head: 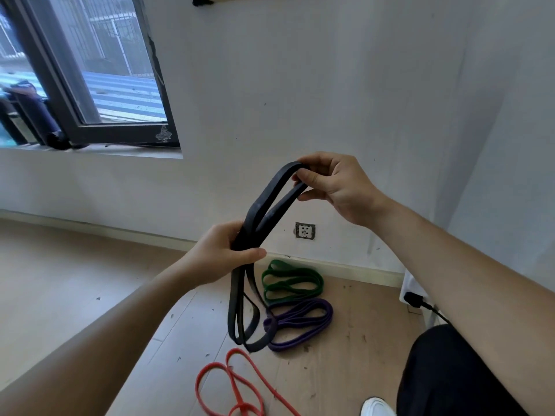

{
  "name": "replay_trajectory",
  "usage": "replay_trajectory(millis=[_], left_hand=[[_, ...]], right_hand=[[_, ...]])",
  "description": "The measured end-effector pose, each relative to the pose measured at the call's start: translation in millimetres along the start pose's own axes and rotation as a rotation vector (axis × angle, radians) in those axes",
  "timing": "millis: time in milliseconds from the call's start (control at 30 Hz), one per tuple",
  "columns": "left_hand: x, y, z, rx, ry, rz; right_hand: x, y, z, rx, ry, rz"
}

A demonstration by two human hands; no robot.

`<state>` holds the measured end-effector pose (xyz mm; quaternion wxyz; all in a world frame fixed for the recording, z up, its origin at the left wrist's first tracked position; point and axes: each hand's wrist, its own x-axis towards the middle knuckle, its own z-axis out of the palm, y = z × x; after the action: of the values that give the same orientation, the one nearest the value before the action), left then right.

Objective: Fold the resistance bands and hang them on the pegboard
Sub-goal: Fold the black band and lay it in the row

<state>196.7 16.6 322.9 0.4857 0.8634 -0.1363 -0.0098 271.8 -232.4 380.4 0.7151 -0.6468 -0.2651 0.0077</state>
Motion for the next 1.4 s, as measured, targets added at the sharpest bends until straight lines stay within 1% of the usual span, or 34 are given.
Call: replay_trajectory(millis=[67,167,233,333,433,533,600,633,700,767,800,900,967,1000,1067,1200,1300,1400], left_hand=[[0.4,-2.6,-1.7,0.026,0.026,0.025],[-2.7,-0.6,-3.3,-0.003,0.059,0.046],[-4.7,0.0,-5.2,-0.026,0.073,0.048],[-6.5,-2.1,-10.4,0.005,0.094,0.05],[-9.0,-2.7,-17.3,-0.064,0.121,0.02],[-12.7,-0.8,-21.1,-0.164,0.108,-0.02],[-14.3,0.3,-21.2,-0.173,0.078,-0.015],[-15.3,1.2,-20.8,-0.167,0.056,-0.005],[-16.1,1.7,-19.9,-0.145,0.014,0.018],[-16.7,1.3,-18.8,-0.102,-0.021,0.037],[-17.1,1.5,-18.1,-0.076,-0.039,0.051],[-17.0,2.8,-15.2,-0.01,-0.099,0.097],[-17.2,3.7,-12.6,0.016,-0.105,0.108],[-17.1,3.7,-11.8,0.039,-0.092,0.105],[-16.3,1.9,-11.8,0.07,-0.063,0.097],[-16.4,1.0,-11.4,0.046,-0.078,0.065],[-16.4,1.1,-10.5,0.036,-0.105,0.036],[-16.8,-1.5,-12.3,0.066,-0.093,0.037]], right_hand=[[-0.3,1.1,-0.1,-0.008,-0.004,0.008],[-1.2,0.5,-2.8,-0.014,-0.021,0.027],[-2.2,0.6,-5.9,-0.026,-0.054,0.049],[-4.3,2.2,-12.7,-0.094,-0.129,0.105],[-6.8,9.1,-23.5,-0.292,-0.212,0.204],[-9.1,22.4,-27.7,-0.52,-0.386,0.329],[-11.3,28.9,-23.7,-0.624,-0.51,0.402],[-12.1,28.9,-20.6,-0.663,-0.539,0.422],[-12.0,23.6,-12.0,-0.704,-0.512,0.383],[-12.7,13.8,2.5,-0.715,-0.476,0.286],[-14.0,10.0,12.5,-0.73,-0.487,0.242],[-20.1,13.4,42.4,-0.794,-0.604,0.189],[-21.4,20.5,52.2,-0.797,-0.673,0.169],[-21.2,21.4,54.5,-0.784,-0.678,0.155],[-19.6,17.7,54.3,-0.777,-0.638,0.154],[-18.0,4.8,52.9,-0.927,-0.561,0.093],[-17.2,-2.2,49.8,-0.927,-0.541,0.082],[-16.6,-7.2,42.4,-0.9,-0.544,0.091]])
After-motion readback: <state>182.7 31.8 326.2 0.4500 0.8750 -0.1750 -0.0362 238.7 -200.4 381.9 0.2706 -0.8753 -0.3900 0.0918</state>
